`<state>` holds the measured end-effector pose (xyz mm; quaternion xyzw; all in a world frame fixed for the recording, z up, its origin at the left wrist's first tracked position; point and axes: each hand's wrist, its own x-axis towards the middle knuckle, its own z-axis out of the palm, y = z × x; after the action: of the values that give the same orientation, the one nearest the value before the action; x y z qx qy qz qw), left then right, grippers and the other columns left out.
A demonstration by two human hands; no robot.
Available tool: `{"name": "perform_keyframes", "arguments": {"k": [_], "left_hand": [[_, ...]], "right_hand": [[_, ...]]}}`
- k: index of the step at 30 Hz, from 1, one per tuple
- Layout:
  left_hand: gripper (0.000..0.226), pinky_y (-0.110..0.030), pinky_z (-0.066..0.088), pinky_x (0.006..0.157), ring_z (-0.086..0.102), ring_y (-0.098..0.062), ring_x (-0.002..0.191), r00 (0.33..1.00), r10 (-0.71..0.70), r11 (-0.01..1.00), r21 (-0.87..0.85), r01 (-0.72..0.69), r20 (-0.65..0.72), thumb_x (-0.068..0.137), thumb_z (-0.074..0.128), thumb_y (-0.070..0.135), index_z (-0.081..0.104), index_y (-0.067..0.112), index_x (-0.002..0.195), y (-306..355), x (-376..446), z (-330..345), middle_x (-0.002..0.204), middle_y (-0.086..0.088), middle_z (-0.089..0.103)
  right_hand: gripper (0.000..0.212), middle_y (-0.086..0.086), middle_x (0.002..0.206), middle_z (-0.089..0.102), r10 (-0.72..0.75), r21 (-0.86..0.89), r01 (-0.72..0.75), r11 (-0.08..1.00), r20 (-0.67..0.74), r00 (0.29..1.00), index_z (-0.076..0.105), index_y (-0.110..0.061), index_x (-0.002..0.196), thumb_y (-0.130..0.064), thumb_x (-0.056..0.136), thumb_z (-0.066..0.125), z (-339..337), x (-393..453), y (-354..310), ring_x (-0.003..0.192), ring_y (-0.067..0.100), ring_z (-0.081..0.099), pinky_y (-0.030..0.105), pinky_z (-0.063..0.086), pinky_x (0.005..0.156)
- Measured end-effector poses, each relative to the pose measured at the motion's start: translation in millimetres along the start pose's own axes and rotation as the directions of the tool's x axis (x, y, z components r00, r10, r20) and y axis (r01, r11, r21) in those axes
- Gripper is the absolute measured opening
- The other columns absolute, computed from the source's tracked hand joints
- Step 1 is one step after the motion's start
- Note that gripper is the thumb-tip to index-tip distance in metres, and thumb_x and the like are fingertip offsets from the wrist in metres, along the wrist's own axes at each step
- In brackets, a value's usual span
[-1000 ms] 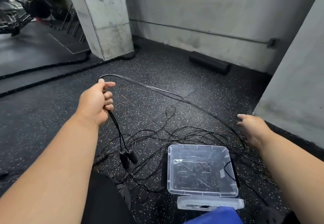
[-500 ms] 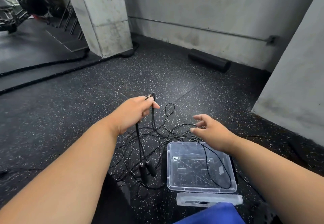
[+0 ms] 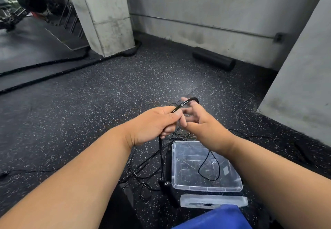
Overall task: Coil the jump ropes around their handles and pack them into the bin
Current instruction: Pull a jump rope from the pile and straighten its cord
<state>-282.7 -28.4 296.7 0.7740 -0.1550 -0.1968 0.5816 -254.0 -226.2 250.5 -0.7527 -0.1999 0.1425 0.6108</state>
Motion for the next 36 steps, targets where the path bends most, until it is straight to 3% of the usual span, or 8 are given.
{"name": "perform_keyframes", "arguments": {"k": [4,8,12,15,20,24,31,36], "left_hand": [[0.035,-0.025,0.039,0.056,0.032,-0.012,0.057,0.995,0.03,0.932,-0.356,-0.063,-0.097,0.112,0.038,0.035,0.06,0.014,0.095,1.5,5.8,10.5,0.065,0.002,0.035],[0.04,-0.023,0.038,0.055,0.03,-0.009,0.055,0.986,-0.003,0.791,-0.604,-0.099,-0.165,0.112,0.036,0.046,0.057,0.022,0.088,9.2,13.2,9.7,0.065,0.005,0.031],[0.039,-0.027,0.049,0.066,0.046,-0.011,0.062,0.966,-0.032,0.748,-0.648,-0.146,-0.255,0.109,0.042,0.051,0.062,0.02,0.097,4.9,15.7,-1.5,0.07,0.003,0.045],[0.056,-0.04,0.047,0.095,0.063,-0.019,0.096,0.966,-0.055,0.867,-0.491,-0.079,-0.252,0.098,0.046,0.066,0.064,0.02,0.125,-12.4,16.5,-11.3,0.099,-0.003,0.068],[0.056,-0.045,0.039,0.112,0.058,-0.014,0.127,0.989,-0.143,0.989,-0.025,0.144,0.037,0.086,0.055,0.026,0.064,0.038,0.14,-47.1,20.1,4.2,0.125,0.012,0.072],[0.027,-0.038,0.051,0.092,0.069,-0.016,0.095,0.943,-0.316,0.904,0.334,0.267,0.101,0.095,0.066,0.044,0.072,0.039,0.121,-81.2,24.9,40.6,0.11,-0.008,0.077],[0.037,-0.048,0.052,0.099,0.068,-0.026,0.099,0.981,-0.185,0.981,-0.062,0.182,-0.061,0.107,0.048,0.046,0.072,0.019,0.099,-76.0,28.2,55.4,0.114,-0.024,0.075],[0.039,-0.046,0.055,0.098,0.068,-0.036,0.105,0.917,-0.293,0.837,-0.536,0.108,-0.272,0.109,0.047,0.04,0.069,0.008,0.104,-51.7,30.2,42.9,0.118,-0.026,0.073]], "right_hand": [[0.051,-0.009,0.127,0.07,0.139,-0.008,-0.144,0.99,0.317,0.938,0.06,-0.026,0.135,0.006,0.096,0.054,11.4,-11.1,0.8,0.123,0.007,0.063,0.028,0.045,0.109],[0.029,-0.013,0.125,0.07,0.244,-0.334,-0.125,0.934,0.344,0.907,0.067,-0.033,0.131,-0.024,0.103,0.061,35.7,-21.3,29.6,0.116,0.001,0.062,0.021,0.045,0.105],[0.026,-0.009,0.108,0.076,0.231,-0.317,-0.167,0.934,0.178,0.956,0.072,-0.027,0.109,-0.034,0.109,0.048,40.6,-20.9,33.4,0.1,0.001,0.067,0.036,0.053,0.1],[0.03,-0.008,0.105,0.076,0.16,-0.208,-0.139,0.968,0.088,0.983,0.07,-0.026,0.104,-0.034,0.111,0.042,30.1,-19.3,12.4,0.09,0.012,0.068,0.04,0.061,0.089],[0.032,0.009,0.105,0.078,0.069,0.102,-0.064,0.993,-0.042,0.997,0.065,-0.01,0.112,-0.028,0.112,0.039,8.0,-15.1,-32.0,0.09,0.027,0.076,0.039,0.064,0.079],[0.033,0.011,0.106,0.077,0.028,0.187,0.0,0.982,-0.147,0.989,0.064,-0.011,0.115,-0.03,0.112,0.037,-4.9,-11.5,-43.7,0.092,0.03,0.076,0.042,0.061,0.079],[0.041,0.0,0.117,0.074,0.18,0.184,-0.143,0.972,-0.204,0.962,0.064,-0.034,0.126,-0.06,0.104,0.041,-28.6,-9.0,-21.2,0.102,0.016,0.071,0.046,0.058,0.099],[0.051,0.004,0.123,0.072,0.412,-0.058,-0.411,0.91,0.232,0.881,0.066,-0.032,0.126,-0.069,0.093,0.057,-13.0,-33.3,15.6,0.104,0.012,0.065,0.037,0.053,0.091]]}}
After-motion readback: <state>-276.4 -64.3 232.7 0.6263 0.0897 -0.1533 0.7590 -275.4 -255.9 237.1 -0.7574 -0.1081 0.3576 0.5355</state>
